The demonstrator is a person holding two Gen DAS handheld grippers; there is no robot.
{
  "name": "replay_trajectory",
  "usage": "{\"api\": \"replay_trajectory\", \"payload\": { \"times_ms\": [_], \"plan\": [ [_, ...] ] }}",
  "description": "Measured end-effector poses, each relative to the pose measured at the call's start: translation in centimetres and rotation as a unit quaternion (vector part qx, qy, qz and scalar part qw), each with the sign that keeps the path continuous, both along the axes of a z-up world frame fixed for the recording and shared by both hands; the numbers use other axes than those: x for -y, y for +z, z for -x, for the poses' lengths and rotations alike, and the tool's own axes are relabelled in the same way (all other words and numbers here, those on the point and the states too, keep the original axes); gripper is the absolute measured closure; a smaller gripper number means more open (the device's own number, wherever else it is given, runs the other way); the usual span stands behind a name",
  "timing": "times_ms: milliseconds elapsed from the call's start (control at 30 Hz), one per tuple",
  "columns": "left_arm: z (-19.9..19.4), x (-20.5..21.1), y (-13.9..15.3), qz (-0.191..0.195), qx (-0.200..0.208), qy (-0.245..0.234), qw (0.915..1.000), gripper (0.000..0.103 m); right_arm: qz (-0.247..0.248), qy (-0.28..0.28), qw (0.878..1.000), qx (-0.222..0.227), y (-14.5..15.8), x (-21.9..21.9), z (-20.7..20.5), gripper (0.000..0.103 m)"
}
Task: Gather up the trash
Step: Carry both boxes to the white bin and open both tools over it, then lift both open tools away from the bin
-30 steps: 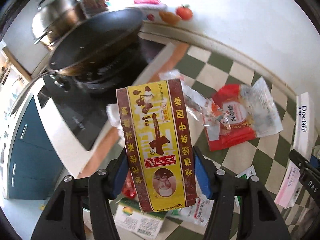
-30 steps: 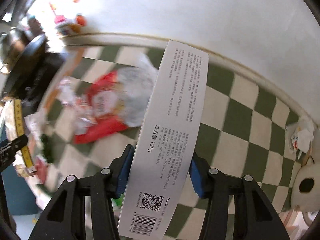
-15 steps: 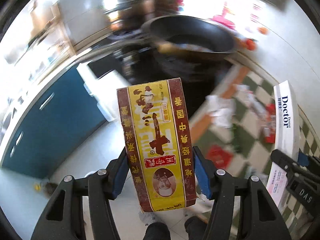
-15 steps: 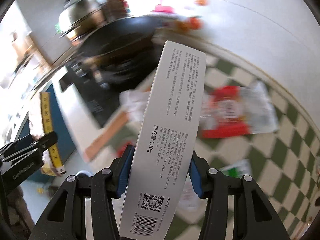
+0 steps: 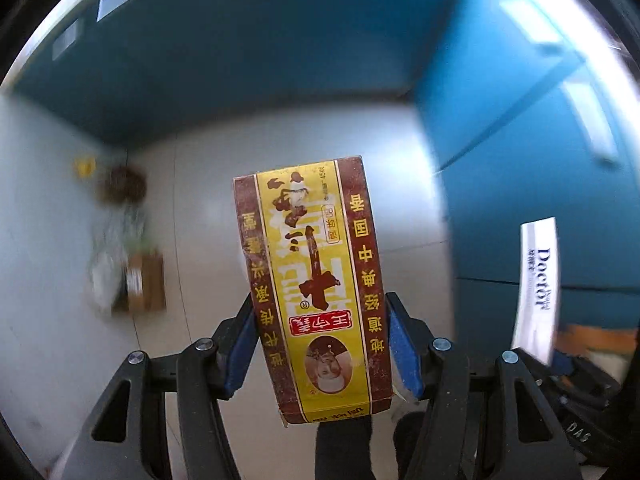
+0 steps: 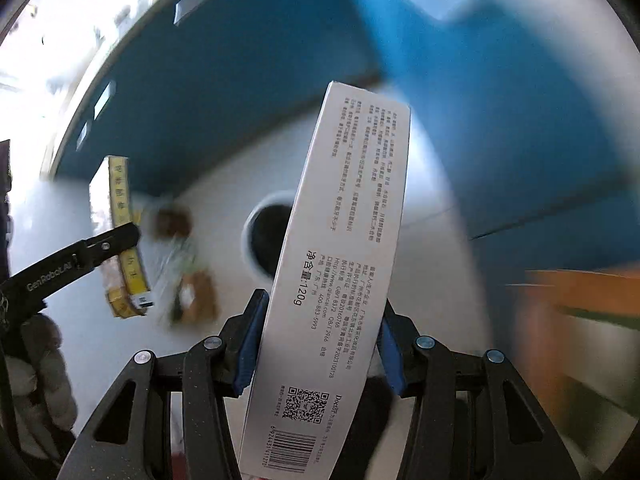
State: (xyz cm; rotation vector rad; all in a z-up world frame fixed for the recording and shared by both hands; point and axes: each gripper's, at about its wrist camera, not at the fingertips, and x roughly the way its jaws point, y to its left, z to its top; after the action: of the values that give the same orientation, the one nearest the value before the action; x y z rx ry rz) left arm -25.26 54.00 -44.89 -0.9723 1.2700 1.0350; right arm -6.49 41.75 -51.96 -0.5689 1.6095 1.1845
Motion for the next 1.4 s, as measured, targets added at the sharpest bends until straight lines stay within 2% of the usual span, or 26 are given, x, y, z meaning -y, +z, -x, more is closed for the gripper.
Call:
{"api": "replay_trajectory", "payload": {
  "times_ms": [167, 300, 367, 433, 567, 600, 633, 700, 733, 800, 867, 900, 933, 1000, 1033, 1133, 1200, 1400],
  "plan": [
    [6.8, -5.7, -16.4, 0.104, 0.005, 0.043, 0.9936, 0.046, 0.070, 0.049, 0.992, -0.088, -17.5, -7.1, 6.6, 0.050],
    [9.7, -9.1, -25.7, 0.159, 0.029, 0.071, 0.9843, 0.046, 0.100, 0.078, 0.983, -0.134, -26.5, -10.2, 9.4, 0.050],
    [9.9, -10.0, -29.0, 0.180, 0.034, 0.072, 0.9805, 0.046, 0.118, 0.095, 0.977, -0.148, -30.5, -11.8, 10.7, 0.050],
    [9.8, -10.9, -32.0, 0.207, 0.040, 0.066, 0.9753, 0.045, 0.132, 0.107, 0.973, -0.154, -32.8, -12.4, 11.0, 0.050],
    [9.7, -11.2, -34.7, 0.228, 0.023, 0.060, 0.9715, 0.042, 0.163, 0.115, 0.969, -0.147, -36.5, -14.2, 11.6, 0.049],
    [9.9, -11.1, -35.1, 0.226, 0.020, 0.061, 0.9720, 0.037, 0.169, 0.117, 0.969, -0.137, -36.9, -14.5, 11.5, 0.045],
    [10.2, -11.1, -35.1, 0.224, 0.020, 0.064, 0.9723, 0.018, 0.170, 0.116, 0.970, -0.131, -37.0, -14.9, 11.5, 0.035],
    [10.7, -11.0, -34.6, 0.218, 0.027, 0.070, 0.9732, 0.004, 0.168, 0.109, 0.972, -0.123, -36.5, -14.9, 11.0, 0.022],
    [11.1, -11.0, -34.3, 0.215, 0.028, 0.073, 0.9735, 0.004, 0.168, 0.105, 0.972, -0.122, -36.1, -14.9, 10.8, 0.020],
    [11.5, -10.7, -33.4, 0.195, 0.019, 0.075, 0.9777, 0.004, 0.160, 0.106, 0.977, -0.088, -34.9, -15.2, 10.0, 0.018],
    [10.7, -10.7, -32.4, 0.164, 0.006, 0.073, 0.9838, 0.004, 0.142, 0.117, 0.982, -0.029, -33.2, -15.1, 9.8, 0.009],
    [10.4, -10.2, -31.3, 0.136, -0.004, 0.070, 0.9882, 0.004, 0.136, 0.122, 0.983, -0.005, -31.8, -15.6, 10.3, 0.007],
    [10.5, -9.8, -30.5, 0.110, -0.016, 0.067, 0.9915, 0.004, 0.122, 0.130, 0.983, 0.038, -30.6, -15.3, 10.3, 0.007],
    [10.6, -8.8, -28.9, 0.063, -0.042, 0.062, 0.9952, 0.004, 0.101, 0.138, 0.981, 0.092, -29.2, -15.2, 9.9, 0.000],
    [10.6, -8.3, -28.3, 0.048, -0.051, 0.060, 0.9957, 0.004, 0.083, 0.143, 0.977, 0.131, -28.1, -15.5, 10.6, 0.000],
    [11.4, -6.7, -26.5, 0.018, -0.073, 0.061, 0.9953, 0.004, 0.054, 0.150, 0.970, 0.185, -26.4, -16.0, 12.2, 0.000],
    [11.7, -5.6, -25.1, 0.002, -0.082, 0.068, 0.9943, 0.004, 0.041, 0.149, 0.967, 0.201, -25.0, -15.4, 12.8, 0.000],
    [11.7, -3.2, -20.1, -0.022, -0.093, 0.080, 0.9922, 0.004, 0.021, 0.145, 0.969, 0.200, -20.3, -13.5, 14.0, 0.000]
  ]
}}
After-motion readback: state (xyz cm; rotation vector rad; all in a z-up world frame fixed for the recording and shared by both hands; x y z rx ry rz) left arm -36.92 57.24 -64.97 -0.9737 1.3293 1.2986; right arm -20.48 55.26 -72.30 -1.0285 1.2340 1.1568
